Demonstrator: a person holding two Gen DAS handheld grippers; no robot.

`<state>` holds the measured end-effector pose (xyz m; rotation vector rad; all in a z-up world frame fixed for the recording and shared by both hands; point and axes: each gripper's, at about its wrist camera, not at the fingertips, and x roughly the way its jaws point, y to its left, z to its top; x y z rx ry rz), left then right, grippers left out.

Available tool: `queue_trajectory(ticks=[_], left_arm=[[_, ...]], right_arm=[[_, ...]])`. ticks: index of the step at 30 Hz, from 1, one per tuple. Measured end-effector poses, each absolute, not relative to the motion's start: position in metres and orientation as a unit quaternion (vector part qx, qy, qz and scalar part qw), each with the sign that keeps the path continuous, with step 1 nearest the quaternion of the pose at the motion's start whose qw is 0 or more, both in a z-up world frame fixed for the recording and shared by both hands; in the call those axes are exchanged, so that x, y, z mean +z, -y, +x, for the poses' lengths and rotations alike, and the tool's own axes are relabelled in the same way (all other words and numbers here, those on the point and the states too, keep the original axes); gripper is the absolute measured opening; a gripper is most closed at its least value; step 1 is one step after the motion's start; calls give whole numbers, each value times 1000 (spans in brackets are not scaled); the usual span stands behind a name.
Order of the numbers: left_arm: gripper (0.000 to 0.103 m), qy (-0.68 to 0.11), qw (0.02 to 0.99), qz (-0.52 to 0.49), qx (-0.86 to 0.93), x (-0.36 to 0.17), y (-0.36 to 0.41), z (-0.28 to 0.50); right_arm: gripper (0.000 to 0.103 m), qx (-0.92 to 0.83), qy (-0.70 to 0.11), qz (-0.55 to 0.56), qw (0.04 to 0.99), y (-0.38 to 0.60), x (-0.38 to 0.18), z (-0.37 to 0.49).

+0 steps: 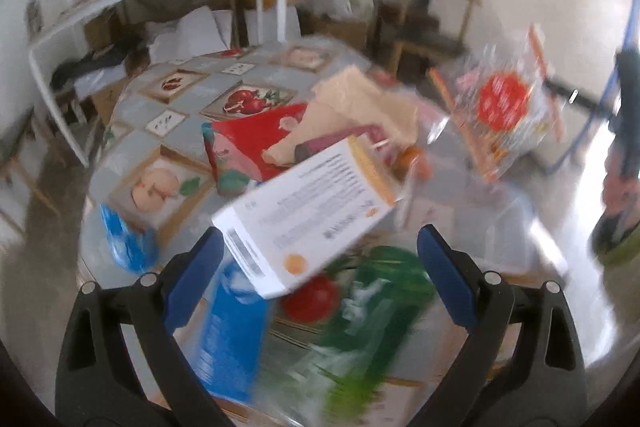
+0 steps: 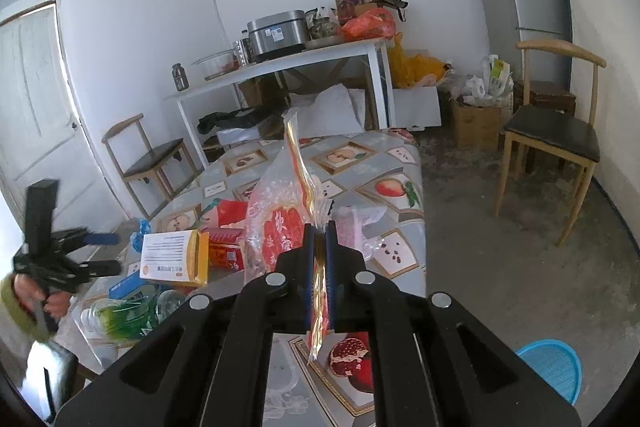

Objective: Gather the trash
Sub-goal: 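Grasp the white-and-orange medicine box with the left gripper while right holds the bag, then carry both items to the blue wastebasket and open both grippers over it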

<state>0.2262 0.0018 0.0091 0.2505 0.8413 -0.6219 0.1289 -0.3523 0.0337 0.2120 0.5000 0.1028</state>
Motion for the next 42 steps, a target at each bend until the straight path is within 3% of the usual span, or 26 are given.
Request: queue_trajectory(ticks=[6,18,26,29,42], left_arm=[[93,-399,808,288,-324,-4,36,247],[93,-453,716,393,-357,-31,80,268],[93,-479,696,408,-347,-46,92,279],[78,-474,696,415,-346,-47,94,278],[77,-435,751,364,-338,9,73,270]], right_arm=[[5,58,-255,106,959,352,26,134],[5,61,-274,119,952,356,9,141],[5,60,-274,124,952,357,7,141],[5,58,-275,127,951,357,5,140],[5,46,-248,127,959,358,28,121]])
